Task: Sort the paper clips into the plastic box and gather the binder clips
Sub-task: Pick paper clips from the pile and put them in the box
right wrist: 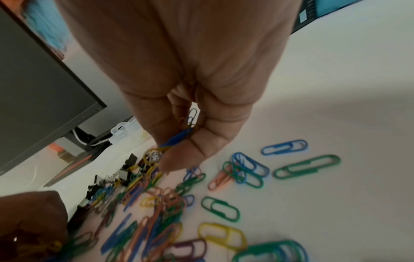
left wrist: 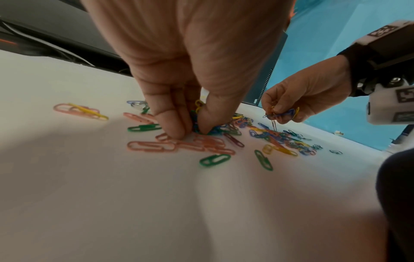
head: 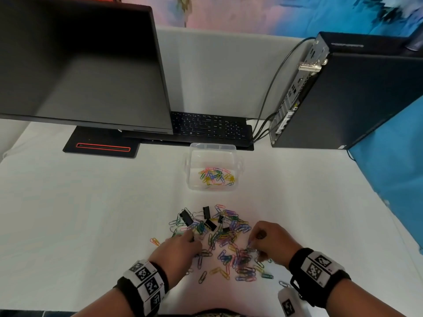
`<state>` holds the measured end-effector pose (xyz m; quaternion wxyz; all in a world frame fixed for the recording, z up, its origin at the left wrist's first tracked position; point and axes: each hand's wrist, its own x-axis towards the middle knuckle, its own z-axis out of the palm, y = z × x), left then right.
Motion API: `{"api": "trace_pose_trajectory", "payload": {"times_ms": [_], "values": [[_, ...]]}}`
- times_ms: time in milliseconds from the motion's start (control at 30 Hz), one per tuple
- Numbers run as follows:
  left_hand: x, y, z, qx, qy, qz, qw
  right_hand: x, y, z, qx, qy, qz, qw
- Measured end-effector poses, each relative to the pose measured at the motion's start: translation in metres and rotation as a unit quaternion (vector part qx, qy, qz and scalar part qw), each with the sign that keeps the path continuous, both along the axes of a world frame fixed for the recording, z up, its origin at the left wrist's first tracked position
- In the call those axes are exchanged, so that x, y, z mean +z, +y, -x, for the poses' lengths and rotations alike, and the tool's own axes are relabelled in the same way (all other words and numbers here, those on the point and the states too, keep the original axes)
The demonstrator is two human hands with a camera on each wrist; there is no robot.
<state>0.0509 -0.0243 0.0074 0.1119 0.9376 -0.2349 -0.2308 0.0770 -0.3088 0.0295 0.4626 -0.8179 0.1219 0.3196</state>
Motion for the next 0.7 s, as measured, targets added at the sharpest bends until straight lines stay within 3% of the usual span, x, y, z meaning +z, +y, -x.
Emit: {"api": "trace_pose_trajectory", "payload": {"times_ms": [100, 233, 267, 400, 500, 700], "values": [[-0.003, 0.006, -0.002, 0.03, 0.015, 0.043, 0.999, 0.005, -0.002, -0.005, -0.035, 0.013, -0.033, 0.999], [0.003, 0.018, -0.012, 0.108, 0.109, 0.122, 0.981, 0.007, -0.003, -0.014, -0.064, 0.04, -0.061, 0.995], [0.007, 0.021, -0.013, 0.148, 0.149, 0.146, 0.967, 0.008, -0.003, -0.016, -0.07, 0.045, -0.064, 0.994], [0.022, 0.028, -0.022, 0.295, 0.323, 0.26, 0.861, 0.011, 0.001, -0.024, -0.08, 0.053, -0.076, 0.992], [0.034, 0.033, -0.034, 0.304, 0.366, 0.293, 0.829, 0.014, 0.006, -0.032, -0.081, 0.058, -0.094, 0.991], [0.06, 0.029, -0.061, 0.289, 0.412, 0.341, 0.794, 0.025, 0.021, -0.065, -0.059, 0.038, -0.107, 0.992]]}}
